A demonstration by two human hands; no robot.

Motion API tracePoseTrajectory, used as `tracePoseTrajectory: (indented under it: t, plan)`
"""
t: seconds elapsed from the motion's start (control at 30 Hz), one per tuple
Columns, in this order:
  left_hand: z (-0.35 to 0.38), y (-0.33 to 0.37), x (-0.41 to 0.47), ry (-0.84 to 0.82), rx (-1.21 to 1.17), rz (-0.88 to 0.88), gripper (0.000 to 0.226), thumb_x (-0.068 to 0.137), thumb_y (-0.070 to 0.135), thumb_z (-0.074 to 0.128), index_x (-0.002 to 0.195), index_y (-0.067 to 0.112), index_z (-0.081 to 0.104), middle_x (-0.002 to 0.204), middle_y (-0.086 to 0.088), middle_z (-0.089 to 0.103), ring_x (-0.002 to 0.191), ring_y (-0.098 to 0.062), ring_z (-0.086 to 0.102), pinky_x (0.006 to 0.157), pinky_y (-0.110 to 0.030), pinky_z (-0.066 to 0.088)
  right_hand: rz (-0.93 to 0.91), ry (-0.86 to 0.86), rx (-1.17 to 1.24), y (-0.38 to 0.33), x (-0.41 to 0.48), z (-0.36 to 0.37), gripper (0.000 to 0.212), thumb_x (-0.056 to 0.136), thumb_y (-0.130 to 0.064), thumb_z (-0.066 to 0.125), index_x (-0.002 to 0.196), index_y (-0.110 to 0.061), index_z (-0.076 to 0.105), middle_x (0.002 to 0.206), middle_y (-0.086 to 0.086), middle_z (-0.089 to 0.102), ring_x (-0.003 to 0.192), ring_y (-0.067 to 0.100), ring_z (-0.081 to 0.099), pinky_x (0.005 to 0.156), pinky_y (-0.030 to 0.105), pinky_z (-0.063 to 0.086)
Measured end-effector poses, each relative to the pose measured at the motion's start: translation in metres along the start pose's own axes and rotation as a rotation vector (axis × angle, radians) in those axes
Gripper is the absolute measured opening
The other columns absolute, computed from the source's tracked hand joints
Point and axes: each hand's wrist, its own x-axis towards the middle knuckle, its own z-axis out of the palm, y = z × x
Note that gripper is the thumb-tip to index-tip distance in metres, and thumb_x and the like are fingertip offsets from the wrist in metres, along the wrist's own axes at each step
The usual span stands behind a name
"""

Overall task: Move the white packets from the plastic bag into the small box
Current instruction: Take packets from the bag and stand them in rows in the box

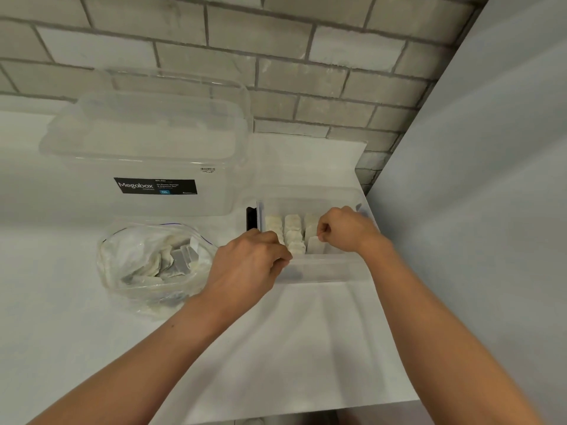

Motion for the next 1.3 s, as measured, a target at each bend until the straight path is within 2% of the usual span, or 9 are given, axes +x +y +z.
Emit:
tracePoseTrajectory:
  t: [0.13,0.37,0.5,0.6,0.73,0.97,1.07,1.17,1.3]
  plan:
    - [0.000,0.000,0.000,0.003,0.008,0.003,0.012,0.080,0.025,0.081,0.079,0.034,0.075,0.074,0.015,0.062,0.069,-0.014,0.058,0.043,-0.027,0.046,0.001,0.008,0.006,-0.001,0.007,0.006,0.012,0.092,-0.025,0.064,0.096,-0.027,0.075,0.104,-0.001,0.070,0.092,0.024,0.066,0.078,0.036,0.056]
    - [0.001,0.000,-0.005,0.007,0.010,-0.003,0.011,0.081,0.027,0.078,0.088,0.035,0.075,0.083,0.017,0.065,0.076,-0.012,0.059,0.045,-0.028,0.048,0.001,0.024,-0.032,0.001,0.011,0.009,0.014,0.092,-0.025,0.062,0.097,-0.028,0.075,0.106,-0.001,0.070,0.092,0.024,0.066,0.077,0.035,0.056]
    - [-0.008,-0.006,-0.012,-0.090,-0.075,0.051,0.024,0.087,0.027,0.070,0.110,0.033,0.071,0.102,0.017,0.066,0.095,-0.014,0.061,0.063,-0.032,0.054,0.031,0.097,0.042,-0.001,-0.004,-0.007,0.010,0.090,-0.030,0.064,0.092,-0.031,0.073,0.102,-0.003,0.071,0.095,0.023,0.066,0.083,0.041,0.057]
    - [-0.024,-0.020,-0.028,-0.192,-0.216,0.049,0.029,0.095,0.032,0.060,0.124,0.038,0.062,0.121,0.022,0.059,0.114,-0.005,0.055,0.081,-0.033,0.055,0.041,0.262,0.223,-0.008,-0.033,-0.021,0.008,0.090,-0.031,0.068,0.094,-0.032,0.074,0.093,-0.015,0.071,0.087,0.008,0.065,0.080,0.035,0.058]
    - [-0.038,-0.056,-0.060,-0.060,-0.299,-0.077,0.025,0.091,0.026,0.070,0.114,0.035,0.069,0.124,0.021,0.058,0.117,-0.005,0.054,0.093,-0.029,0.050,0.034,0.418,0.528,-0.045,-0.089,-0.027,0.006,0.089,-0.027,0.074,0.091,-0.031,0.077,0.085,-0.021,0.070,0.080,-0.003,0.063,0.076,0.011,0.046]
    - [-0.068,-0.151,-0.105,0.122,-0.012,-0.381,0.020,0.077,0.024,0.084,0.095,0.026,0.076,0.131,-0.005,0.055,0.124,-0.033,0.042,0.096,-0.041,0.043,-0.081,0.410,0.840,-0.153,-0.122,0.006,0.009,0.089,-0.018,0.076,0.094,-0.024,0.079,0.091,-0.019,0.073,0.084,0.003,0.067,0.070,0.010,0.048]
    - [-0.068,-0.183,-0.118,0.082,0.041,-0.409,0.018,0.075,0.029,0.086,0.091,0.027,0.078,0.131,-0.009,0.055,0.123,-0.038,0.040,0.098,-0.045,0.044,-0.185,0.359,0.759,-0.201,-0.107,0.029,0.012,0.094,-0.018,0.070,0.103,-0.022,0.077,0.098,-0.014,0.072,0.091,0.005,0.068,0.082,0.021,0.055]
    - [-0.065,-0.198,-0.126,0.038,0.023,-0.442,0.021,0.074,0.036,0.085,0.093,0.029,0.079,0.134,-0.008,0.052,0.127,-0.037,0.036,0.090,-0.047,0.051,-0.250,0.318,0.578,-0.242,-0.087,0.052,0.017,0.097,-0.018,0.062,0.109,-0.021,0.075,0.106,-0.009,0.072,0.098,0.010,0.066,0.086,0.034,0.055]
    - [-0.063,-0.211,-0.121,-0.086,0.078,-0.413,0.052,0.067,0.045,0.086,0.115,0.030,0.072,0.141,-0.014,0.043,0.132,-0.040,0.030,0.093,-0.049,0.051,-0.214,0.172,0.176,-0.275,-0.063,0.067,0.023,0.101,-0.025,0.048,0.098,-0.023,0.071,0.096,-0.003,0.072,0.089,0.026,0.066,0.082,0.041,0.048]
